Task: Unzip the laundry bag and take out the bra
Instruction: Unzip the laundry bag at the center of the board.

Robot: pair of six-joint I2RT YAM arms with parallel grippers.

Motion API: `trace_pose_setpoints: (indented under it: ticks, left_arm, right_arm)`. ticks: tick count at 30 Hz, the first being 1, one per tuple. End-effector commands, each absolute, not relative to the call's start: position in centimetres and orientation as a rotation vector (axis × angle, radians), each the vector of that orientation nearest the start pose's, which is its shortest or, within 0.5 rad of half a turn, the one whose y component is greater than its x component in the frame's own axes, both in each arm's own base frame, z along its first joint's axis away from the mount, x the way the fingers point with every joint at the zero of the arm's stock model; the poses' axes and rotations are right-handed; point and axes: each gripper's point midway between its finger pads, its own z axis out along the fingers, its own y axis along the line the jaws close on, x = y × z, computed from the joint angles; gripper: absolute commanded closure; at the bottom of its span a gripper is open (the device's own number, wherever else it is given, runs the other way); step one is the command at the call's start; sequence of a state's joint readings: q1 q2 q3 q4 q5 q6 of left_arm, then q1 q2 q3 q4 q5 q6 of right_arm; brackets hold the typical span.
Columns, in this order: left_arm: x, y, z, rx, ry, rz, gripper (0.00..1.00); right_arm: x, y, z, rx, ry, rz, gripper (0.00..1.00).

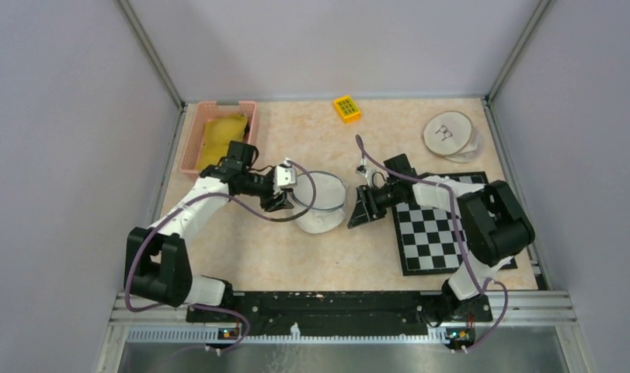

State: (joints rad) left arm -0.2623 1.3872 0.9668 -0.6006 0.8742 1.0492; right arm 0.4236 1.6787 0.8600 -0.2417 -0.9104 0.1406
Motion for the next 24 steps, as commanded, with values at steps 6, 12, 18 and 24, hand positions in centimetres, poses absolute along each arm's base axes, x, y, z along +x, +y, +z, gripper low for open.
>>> trace_pose_setpoints:
  ticks: [6, 12, 18, 24]
  left_arm:
    - [20.2, -21.5, 12.1, 1.761, 1.504, -0.817, 0.47]
    - [18.1, -23.5, 12.5, 1.708, 1.558, -0.962, 0.46]
    - [19.7, -24.7, 11.7, 1.589, 1.664, -0.973, 0.40]
    - [20.6, -26.3, 14.7, 1.462, 1.687, -1.062, 0.35]
  right_arm:
    - [29.6, 28.7, 7.0, -0.725, 2.359, 1.356, 0.58]
    - [35.2, 29.8, 8.7, -0.720, 2.273, 1.289, 0.59]
    - [38.1, 30.6, 10.1, -0.726, 2.225, 1.246, 0.59]
    - [39.9, 29.8, 13.5, -0.677, 2.170, 1.227, 0.55]
